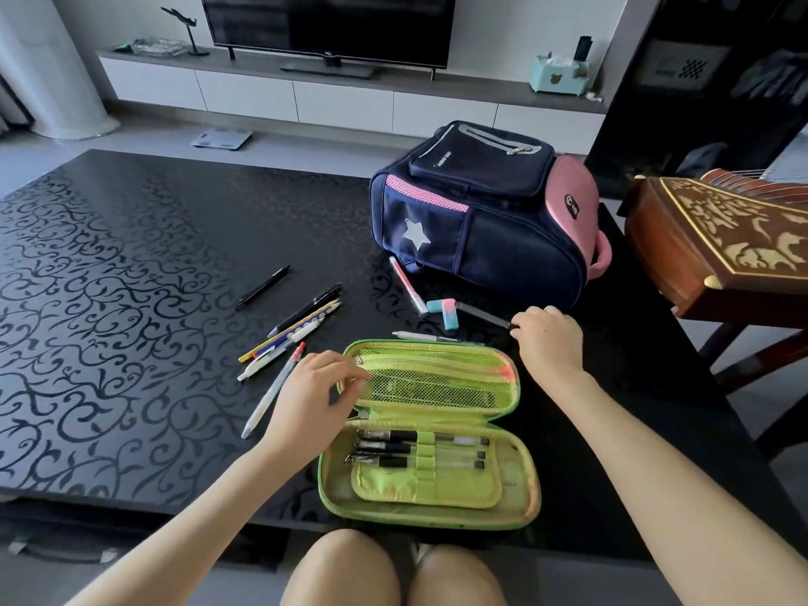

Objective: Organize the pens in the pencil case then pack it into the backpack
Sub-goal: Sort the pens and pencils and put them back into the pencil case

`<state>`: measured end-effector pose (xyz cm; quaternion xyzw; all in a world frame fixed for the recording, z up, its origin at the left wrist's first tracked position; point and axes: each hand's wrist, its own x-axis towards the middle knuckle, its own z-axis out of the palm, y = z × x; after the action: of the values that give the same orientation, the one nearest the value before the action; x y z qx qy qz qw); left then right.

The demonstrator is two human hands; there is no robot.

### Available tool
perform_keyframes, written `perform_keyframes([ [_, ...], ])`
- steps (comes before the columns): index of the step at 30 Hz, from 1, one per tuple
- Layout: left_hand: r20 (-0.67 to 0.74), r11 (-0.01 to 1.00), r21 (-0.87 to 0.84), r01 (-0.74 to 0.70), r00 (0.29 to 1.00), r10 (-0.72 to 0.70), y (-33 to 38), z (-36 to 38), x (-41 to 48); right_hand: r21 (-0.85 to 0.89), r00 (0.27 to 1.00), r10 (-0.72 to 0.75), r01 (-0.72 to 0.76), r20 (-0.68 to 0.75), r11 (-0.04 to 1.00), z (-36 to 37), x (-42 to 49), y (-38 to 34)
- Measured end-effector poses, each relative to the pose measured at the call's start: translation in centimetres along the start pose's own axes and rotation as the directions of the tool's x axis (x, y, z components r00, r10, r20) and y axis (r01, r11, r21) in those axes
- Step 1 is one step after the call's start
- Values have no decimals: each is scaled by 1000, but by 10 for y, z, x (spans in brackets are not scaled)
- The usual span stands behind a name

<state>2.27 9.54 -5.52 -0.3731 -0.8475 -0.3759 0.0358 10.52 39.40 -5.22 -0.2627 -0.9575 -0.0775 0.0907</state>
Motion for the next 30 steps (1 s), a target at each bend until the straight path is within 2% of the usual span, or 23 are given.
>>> perform_keyframes([
  [2, -1, 999, -9, 38, 999, -38, 8, -1, -5, 314, 990, 97, -59, -106, 948, -22, -23, -13],
  [3, 5, 998, -17, 52, 999, -52, 14, -1, -7, 507, 989, 123, -63, -86, 860, -36, -37, -24],
  [5, 40, 995, -72, 74, 997, -71, 30, -1, -11, 804, 996, 67, -81, 52, 589, -63, -68, -51],
  [6, 82, 988, -128, 91, 993, -81, 39, -1, -12, 876, 992, -4, -108, 124, 470, -74, -82, -65],
  [9, 199, 883, -420, 211, 970, -137, 65, -1, -16, 941, 952, -145, -231, 271, 247, -83, -113, -99],
  [11, 156, 826, -522, 213, 976, -153, 76, -3, -20, 942, 936, -137, -306, 325, 140, -83, -121, -108],
  [12, 129, 821, -532, 206, 978, -162, 78, -6, -22, 939, 934, -129, -319, 334, 127, -81, -123, -107],
  [15, 80, 846, -501, 181, 983, -163, 68, -22, -22, 929, 950, -80, -276, 303, 245, -76, -125, -91],
  [16, 43, 896, -424, 132, 991, -126, 58, -28, -22, 917, 959, -44, -253, 279, 308, -74, -128, -82],
  [18, 31, 989, -132, -65, 997, 70, 34, -37, -21, 875, 963, 29, -257, 269, 411, -68, -134, -65],
  [20, 177, 972, 21, -235, 957, 228, 15, -38, -27, 823, 952, 55, -288, 301, 489, -61, -142, -52],
  [21, 249, 960, 32, -277, 933, 261, 8, -35, -32, 799, 947, 53, -297, 318, 523, -56, -147, -47],
  [23, 305, 944, 59, -324, 907, 292, 0, -29, -43, 751, 945, 27, -276, 325, 600, -48, -157, -41],
  [26, 298, 935, 59, -349, 900, 317, -7, -23, -52, 707, 960, -36, -177, 276, 685, -40, -167, -42],
  [30, 278, 922, 124, -368, 904, 324, -5, -13, -52, 682, 972, -78, -99, 223, 725, -37, -166, -46],
])
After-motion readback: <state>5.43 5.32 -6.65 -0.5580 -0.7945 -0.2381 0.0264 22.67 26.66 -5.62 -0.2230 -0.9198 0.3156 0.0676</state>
